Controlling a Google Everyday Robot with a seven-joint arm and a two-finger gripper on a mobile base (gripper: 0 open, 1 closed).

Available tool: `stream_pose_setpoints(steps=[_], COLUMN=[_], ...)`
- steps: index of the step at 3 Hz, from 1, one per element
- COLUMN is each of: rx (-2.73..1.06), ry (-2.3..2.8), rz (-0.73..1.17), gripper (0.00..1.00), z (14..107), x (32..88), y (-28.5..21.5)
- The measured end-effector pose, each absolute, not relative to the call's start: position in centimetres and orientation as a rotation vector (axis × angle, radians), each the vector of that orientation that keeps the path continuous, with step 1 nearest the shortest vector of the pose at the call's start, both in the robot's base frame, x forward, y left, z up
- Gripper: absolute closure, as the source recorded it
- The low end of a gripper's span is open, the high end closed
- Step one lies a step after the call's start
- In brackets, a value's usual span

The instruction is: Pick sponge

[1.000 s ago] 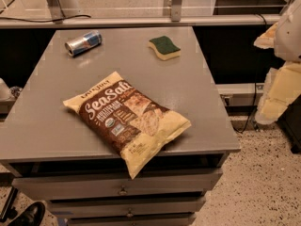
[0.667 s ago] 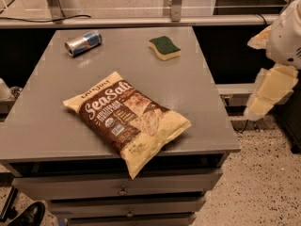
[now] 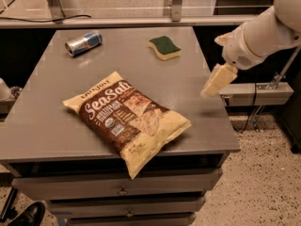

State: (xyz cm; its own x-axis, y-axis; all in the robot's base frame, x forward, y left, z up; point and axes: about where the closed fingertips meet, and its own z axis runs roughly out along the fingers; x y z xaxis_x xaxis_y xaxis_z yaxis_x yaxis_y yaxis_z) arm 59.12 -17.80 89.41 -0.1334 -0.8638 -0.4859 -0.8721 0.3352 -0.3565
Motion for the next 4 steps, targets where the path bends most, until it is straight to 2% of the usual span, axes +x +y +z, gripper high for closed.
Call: stream_pose_setpoints(steps=[2, 3, 4], rx=[-1.308, -1.163, -1.054], ry=[1.949, 1.987, 2.041], rz=[0.138, 0.267, 0.397], gripper=[0.0, 0.0, 0.0], z=[87.2, 86.4, 84.9], x=[72.7, 77.2, 79.1], y=[-14.0, -12.5, -10.9])
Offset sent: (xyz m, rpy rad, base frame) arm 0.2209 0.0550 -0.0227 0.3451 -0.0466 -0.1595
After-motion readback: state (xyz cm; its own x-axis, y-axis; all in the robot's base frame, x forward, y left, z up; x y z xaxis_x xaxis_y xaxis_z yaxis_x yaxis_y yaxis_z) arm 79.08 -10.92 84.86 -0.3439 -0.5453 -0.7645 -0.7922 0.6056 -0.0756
